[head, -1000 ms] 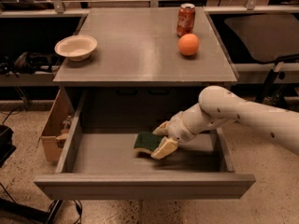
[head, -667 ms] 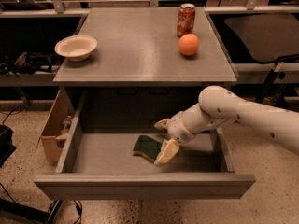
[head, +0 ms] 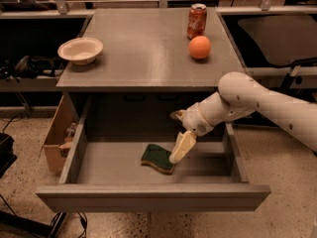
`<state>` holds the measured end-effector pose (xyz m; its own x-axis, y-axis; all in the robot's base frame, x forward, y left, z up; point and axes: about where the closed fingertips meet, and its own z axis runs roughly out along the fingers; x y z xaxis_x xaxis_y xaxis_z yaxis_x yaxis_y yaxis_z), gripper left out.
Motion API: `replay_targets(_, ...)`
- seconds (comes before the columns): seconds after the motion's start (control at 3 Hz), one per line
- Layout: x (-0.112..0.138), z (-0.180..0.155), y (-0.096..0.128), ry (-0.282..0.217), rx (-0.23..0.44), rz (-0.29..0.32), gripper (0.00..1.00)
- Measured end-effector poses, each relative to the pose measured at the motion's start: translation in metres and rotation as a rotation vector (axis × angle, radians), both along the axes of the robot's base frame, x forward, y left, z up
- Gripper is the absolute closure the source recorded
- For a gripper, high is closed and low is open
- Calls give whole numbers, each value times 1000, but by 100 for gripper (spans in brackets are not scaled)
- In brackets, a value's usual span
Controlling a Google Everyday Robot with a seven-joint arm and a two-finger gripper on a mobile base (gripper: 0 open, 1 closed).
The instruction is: Place sponge into top drawer
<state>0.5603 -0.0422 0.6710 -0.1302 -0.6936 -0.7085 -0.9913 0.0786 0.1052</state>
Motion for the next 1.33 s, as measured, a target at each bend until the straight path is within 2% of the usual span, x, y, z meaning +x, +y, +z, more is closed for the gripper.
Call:
replay_targets(0.33, 2, 47, -19, -2, 10, 34, 0)
replay_targets(0.67, -27, 122, -43, -6, -44, 129, 0)
replay_targets(1.0, -65, 182, -47, -4, -167, 162, 0)
replay_targets(1.33, -81, 270, -58, -111, -214, 88, 0)
